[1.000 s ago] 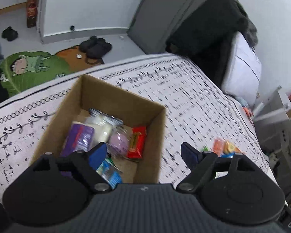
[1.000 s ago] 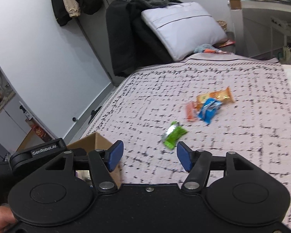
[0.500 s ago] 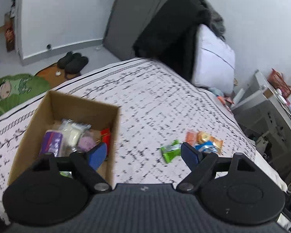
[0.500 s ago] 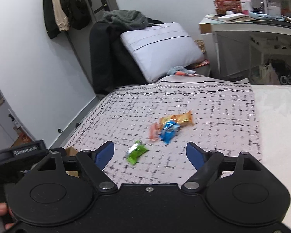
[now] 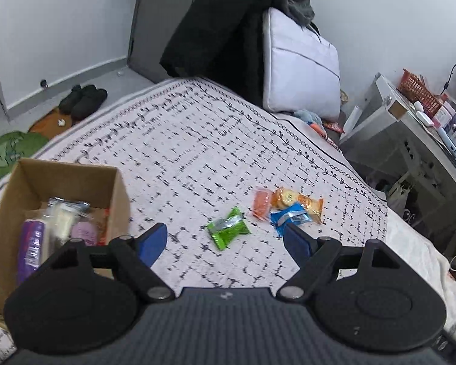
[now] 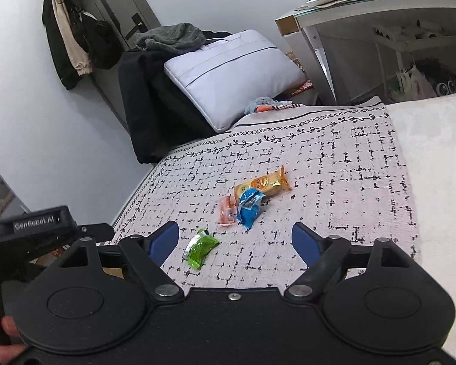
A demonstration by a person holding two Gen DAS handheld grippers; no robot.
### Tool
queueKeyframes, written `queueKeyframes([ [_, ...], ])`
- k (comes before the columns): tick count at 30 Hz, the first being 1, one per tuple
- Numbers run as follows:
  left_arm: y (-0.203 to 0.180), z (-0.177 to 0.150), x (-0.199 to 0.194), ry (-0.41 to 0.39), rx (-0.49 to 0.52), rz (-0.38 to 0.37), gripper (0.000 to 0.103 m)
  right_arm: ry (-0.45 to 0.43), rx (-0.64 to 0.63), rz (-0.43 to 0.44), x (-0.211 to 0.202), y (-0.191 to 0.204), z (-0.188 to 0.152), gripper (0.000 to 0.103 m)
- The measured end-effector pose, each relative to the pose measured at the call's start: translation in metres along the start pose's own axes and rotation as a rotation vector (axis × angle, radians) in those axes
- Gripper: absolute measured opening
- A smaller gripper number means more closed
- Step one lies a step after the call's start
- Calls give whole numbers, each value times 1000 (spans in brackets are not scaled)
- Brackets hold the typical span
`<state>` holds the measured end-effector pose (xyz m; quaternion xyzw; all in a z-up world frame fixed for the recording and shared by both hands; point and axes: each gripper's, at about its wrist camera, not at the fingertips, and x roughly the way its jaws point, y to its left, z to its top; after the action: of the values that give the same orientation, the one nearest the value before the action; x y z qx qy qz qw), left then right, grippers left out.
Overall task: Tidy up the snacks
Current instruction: 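Move both tools back to the pile, left toward the green packet, then grasp the green packet with the left tool while the right tool grasps the blue packet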
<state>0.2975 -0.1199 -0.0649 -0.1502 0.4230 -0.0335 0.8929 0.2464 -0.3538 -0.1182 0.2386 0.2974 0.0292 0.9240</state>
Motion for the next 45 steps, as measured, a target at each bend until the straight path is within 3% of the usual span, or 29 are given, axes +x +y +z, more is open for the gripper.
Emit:
queueKeyframes([
  [12, -13, 8, 64, 63, 31, 53, 83, 64, 86, 34, 61, -30, -2, 81],
  [20, -8, 3, 107, 50, 19, 32, 82, 108, 74, 49, 102, -36, -5, 74],
  [32, -12, -9, 165, 120, 58, 38, 78, 136, 77, 65, 146, -45, -12, 69],
  [38, -11, -14, 177, 131, 81, 59, 68, 122, 84, 74, 158, -46, -8, 69],
  [45, -9, -12, 176, 112, 83, 54, 47, 109, 67, 69, 170, -41, -4, 69],
])
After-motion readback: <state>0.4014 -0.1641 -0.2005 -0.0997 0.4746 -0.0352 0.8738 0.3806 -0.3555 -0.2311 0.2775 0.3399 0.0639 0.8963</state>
